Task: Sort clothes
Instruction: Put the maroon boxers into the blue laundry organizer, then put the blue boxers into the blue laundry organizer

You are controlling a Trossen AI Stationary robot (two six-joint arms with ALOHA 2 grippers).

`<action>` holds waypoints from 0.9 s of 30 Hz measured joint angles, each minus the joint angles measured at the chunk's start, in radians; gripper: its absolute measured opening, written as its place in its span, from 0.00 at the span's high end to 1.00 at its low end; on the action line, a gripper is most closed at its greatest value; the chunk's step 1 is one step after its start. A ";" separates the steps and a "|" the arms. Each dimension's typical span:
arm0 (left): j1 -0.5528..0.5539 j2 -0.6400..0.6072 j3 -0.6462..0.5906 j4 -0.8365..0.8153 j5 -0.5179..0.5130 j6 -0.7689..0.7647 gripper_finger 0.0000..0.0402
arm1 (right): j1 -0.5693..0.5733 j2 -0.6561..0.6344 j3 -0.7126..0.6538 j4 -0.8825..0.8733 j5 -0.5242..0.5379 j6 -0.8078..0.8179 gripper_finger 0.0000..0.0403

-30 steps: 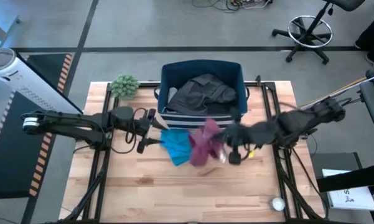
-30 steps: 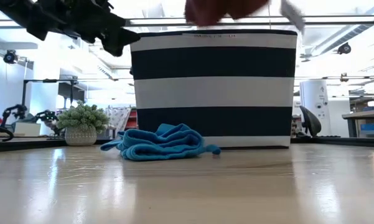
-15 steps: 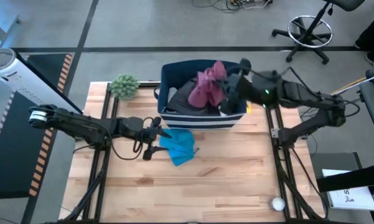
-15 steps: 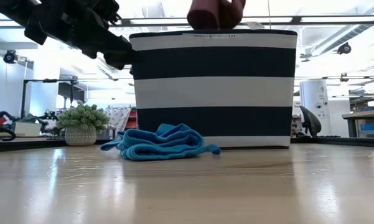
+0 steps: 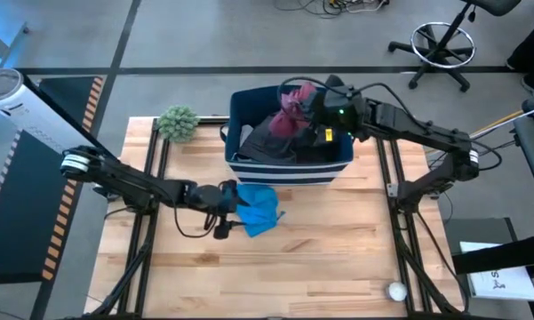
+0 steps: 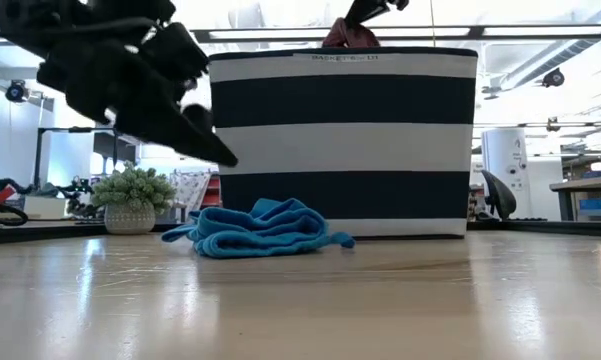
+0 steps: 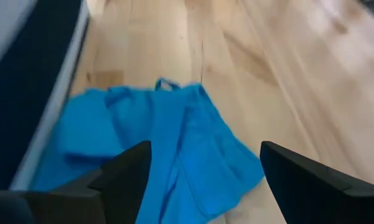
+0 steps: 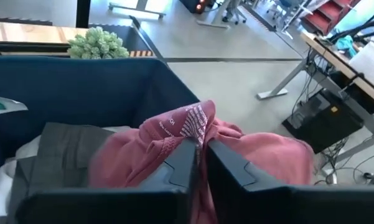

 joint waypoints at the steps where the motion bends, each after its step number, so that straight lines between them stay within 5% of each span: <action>1: 0.000 0.022 0.000 0.005 0.000 -0.009 0.28 | 0.000 0.004 0.004 -0.001 0.000 0.010 0.87; 11: 0.000 0.227 0.000 0.142 -0.067 -0.037 0.26 | 0.009 0.003 0.064 -0.105 -0.034 0.130 0.47; 18: 0.001 0.319 0.027 0.146 -0.121 -0.107 0.29 | 0.060 0.003 0.136 -0.137 -0.034 0.109 0.35; 23: 0.000 0.392 0.086 0.121 -0.130 -0.136 0.45 | 0.098 0.003 0.165 -0.136 -0.033 0.108 0.37; 27: -0.006 0.410 0.142 0.060 -0.130 -0.138 0.71 | 0.122 0.003 0.171 -0.138 -0.028 0.106 0.44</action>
